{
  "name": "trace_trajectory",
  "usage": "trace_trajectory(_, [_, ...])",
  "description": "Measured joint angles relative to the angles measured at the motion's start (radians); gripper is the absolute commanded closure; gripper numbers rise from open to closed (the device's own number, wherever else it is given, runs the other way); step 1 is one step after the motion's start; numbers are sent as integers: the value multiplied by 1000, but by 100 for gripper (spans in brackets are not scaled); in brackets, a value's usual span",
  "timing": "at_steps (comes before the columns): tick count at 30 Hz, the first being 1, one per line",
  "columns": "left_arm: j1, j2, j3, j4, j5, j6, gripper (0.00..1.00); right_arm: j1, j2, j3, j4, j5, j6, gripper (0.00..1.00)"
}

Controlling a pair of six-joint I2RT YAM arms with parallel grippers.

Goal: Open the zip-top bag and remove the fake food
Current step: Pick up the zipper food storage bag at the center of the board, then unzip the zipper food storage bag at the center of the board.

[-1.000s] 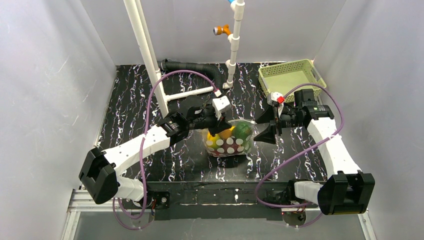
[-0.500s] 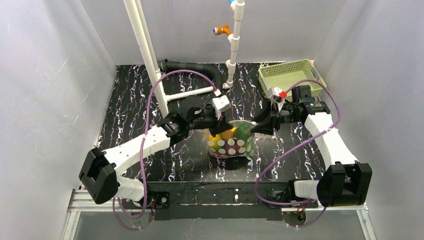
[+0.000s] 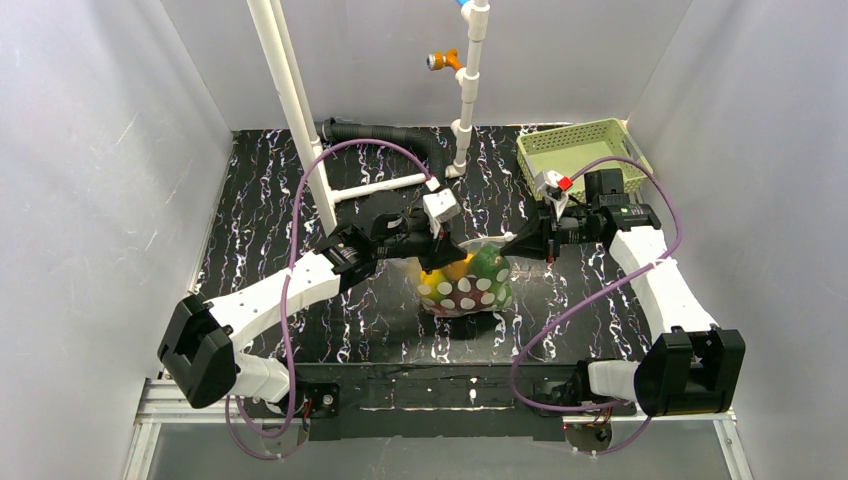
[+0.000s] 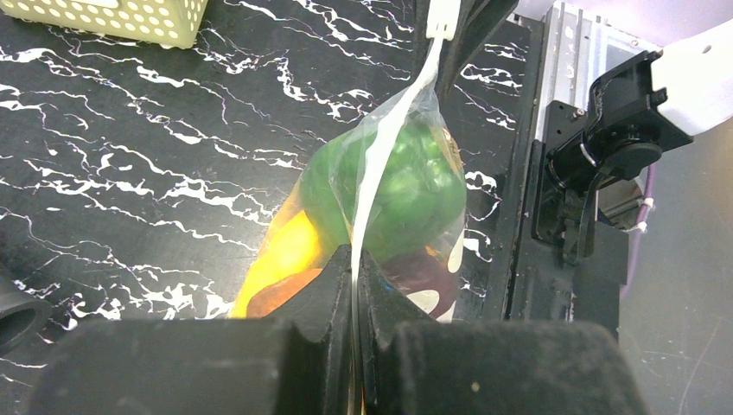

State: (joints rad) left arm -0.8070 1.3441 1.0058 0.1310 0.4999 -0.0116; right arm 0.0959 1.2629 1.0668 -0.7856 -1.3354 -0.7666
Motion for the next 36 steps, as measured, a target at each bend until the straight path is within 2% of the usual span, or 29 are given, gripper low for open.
trace_trajectory(1, [5, 0, -2, 7, 14, -13, 58, 1, -5, -2, 9, 2, 13, 99])
trace_trajectory(3, [19, 0, -11, 43, 61, -59, 31, 6, -19, -7, 26, 13, 37, 99])
trace_trajectory(5, [41, -2, -19, 91, 115, -113, 9, 12, -34, -18, 40, 25, 55, 99])
trace_trajectory(6, [52, -3, -23, 115, 138, -139, 3, 18, -40, -25, 45, 31, 60, 99])
trace_trajectory(11, [78, -6, -14, 176, 211, -203, 2, 38, -53, -49, 57, 43, 74, 99])
trace_trajectory(16, [71, 78, 92, 230, 272, -274, 2, 51, -53, -49, 59, 53, 82, 99])
trace_trajectory(20, [50, 154, 172, 237, 274, -300, 7, 51, -53, -49, 62, 55, 84, 99])
trace_trajectory(23, [18, 179, 200, 195, 242, -272, 20, 51, -53, -50, 64, 58, 87, 99])
trace_trajectory(27, [-19, 194, 236, 122, 206, -207, 32, 51, -53, -50, 64, 58, 91, 99])
trace_trajectory(33, [-35, 269, 318, 47, 191, -138, 61, 51, -53, -50, 65, 61, 99, 99])
trace_trajectory(36, [-38, 274, 320, 17, 196, -122, 86, 51, -53, -50, 72, 66, 101, 99])
